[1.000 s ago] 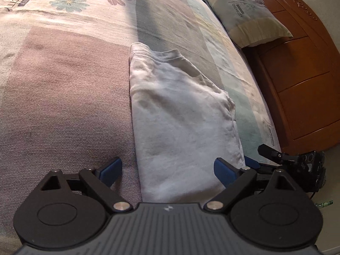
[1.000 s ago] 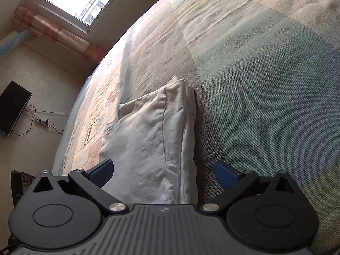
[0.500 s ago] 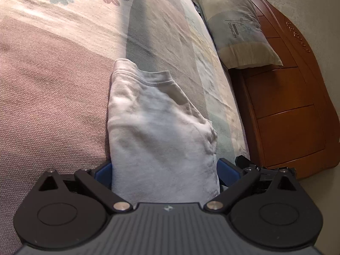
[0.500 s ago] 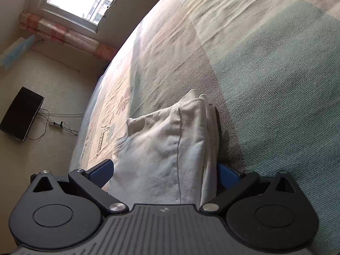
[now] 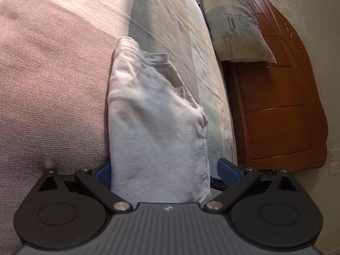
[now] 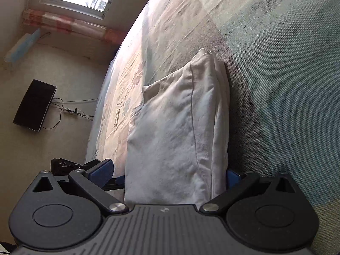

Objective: Fold clothes

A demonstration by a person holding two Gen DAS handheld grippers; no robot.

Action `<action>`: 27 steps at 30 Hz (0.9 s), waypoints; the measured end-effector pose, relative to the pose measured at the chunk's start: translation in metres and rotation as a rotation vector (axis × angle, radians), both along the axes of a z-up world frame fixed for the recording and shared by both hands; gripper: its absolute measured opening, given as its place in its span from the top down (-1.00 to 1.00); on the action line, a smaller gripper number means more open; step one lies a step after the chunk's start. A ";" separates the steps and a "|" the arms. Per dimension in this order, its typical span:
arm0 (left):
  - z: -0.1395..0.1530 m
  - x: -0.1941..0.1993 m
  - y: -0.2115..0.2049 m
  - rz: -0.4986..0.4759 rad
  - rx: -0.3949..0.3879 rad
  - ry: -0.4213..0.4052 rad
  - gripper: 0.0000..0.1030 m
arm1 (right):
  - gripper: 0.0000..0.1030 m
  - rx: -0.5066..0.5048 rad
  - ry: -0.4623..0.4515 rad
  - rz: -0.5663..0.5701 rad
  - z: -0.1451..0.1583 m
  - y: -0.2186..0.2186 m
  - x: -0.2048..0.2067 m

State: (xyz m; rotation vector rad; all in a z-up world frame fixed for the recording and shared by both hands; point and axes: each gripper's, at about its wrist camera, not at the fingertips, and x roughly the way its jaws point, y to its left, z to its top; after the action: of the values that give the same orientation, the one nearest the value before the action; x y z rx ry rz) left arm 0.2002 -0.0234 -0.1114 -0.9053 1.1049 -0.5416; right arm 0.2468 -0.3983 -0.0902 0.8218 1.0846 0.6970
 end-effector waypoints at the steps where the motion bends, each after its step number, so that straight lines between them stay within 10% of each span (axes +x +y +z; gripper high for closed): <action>1: 0.001 0.005 -0.003 0.006 0.007 -0.002 -0.91 | -1.00 0.008 0.001 -0.004 -0.001 0.003 0.008; 19: 0.012 0.011 -0.019 -0.037 0.053 -0.002 -0.96 | -1.00 -0.030 -0.034 -0.053 0.004 0.016 0.008; 27: 0.024 0.002 -0.016 -0.030 -0.048 -0.025 -0.96 | -1.00 -0.096 -0.161 -0.006 0.030 0.024 -0.012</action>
State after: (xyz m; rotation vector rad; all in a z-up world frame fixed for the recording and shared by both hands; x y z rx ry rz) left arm 0.2021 -0.0392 -0.0875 -0.9224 1.0885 -0.6050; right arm 0.2353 -0.3739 -0.0605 0.6753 0.9619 0.6888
